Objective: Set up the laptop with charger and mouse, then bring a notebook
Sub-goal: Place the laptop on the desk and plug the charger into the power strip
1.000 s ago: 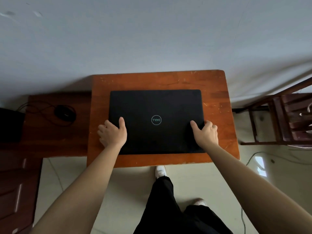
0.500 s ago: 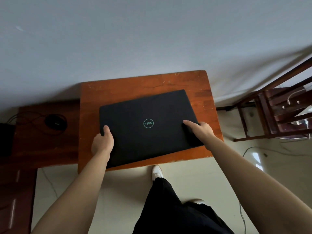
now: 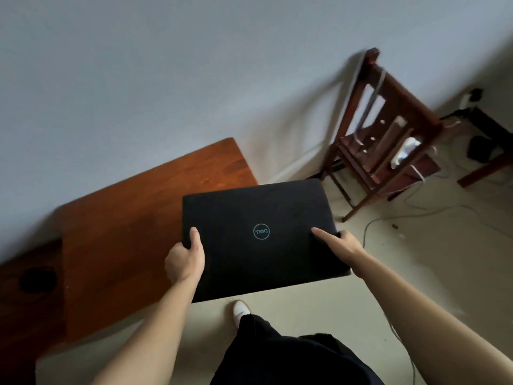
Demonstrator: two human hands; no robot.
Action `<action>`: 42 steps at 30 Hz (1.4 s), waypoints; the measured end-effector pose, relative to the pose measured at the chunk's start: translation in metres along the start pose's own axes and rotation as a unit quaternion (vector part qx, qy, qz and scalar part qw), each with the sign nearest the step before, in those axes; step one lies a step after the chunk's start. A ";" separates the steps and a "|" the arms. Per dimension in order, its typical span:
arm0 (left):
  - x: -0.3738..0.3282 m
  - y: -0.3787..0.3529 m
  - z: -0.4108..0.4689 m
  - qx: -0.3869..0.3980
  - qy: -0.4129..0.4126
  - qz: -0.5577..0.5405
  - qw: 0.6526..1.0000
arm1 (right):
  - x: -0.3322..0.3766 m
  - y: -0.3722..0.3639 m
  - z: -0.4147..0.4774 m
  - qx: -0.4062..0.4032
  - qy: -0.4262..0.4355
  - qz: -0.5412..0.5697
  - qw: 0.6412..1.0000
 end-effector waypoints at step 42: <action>-0.641 -0.598 -0.868 0.363 -0.587 0.079 0.719 | -0.435 0.832 -0.006 -0.673 -0.201 0.429 0.568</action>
Point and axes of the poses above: each hand's wrist, its own z-axis towards the middle knuckle, its own y-axis out of the back of the hand, x = y × z, the point moved 2 cm from there along z, towards the middle knuckle, and after that the axes turned 10 degrees about y, right-handed, at the moved point
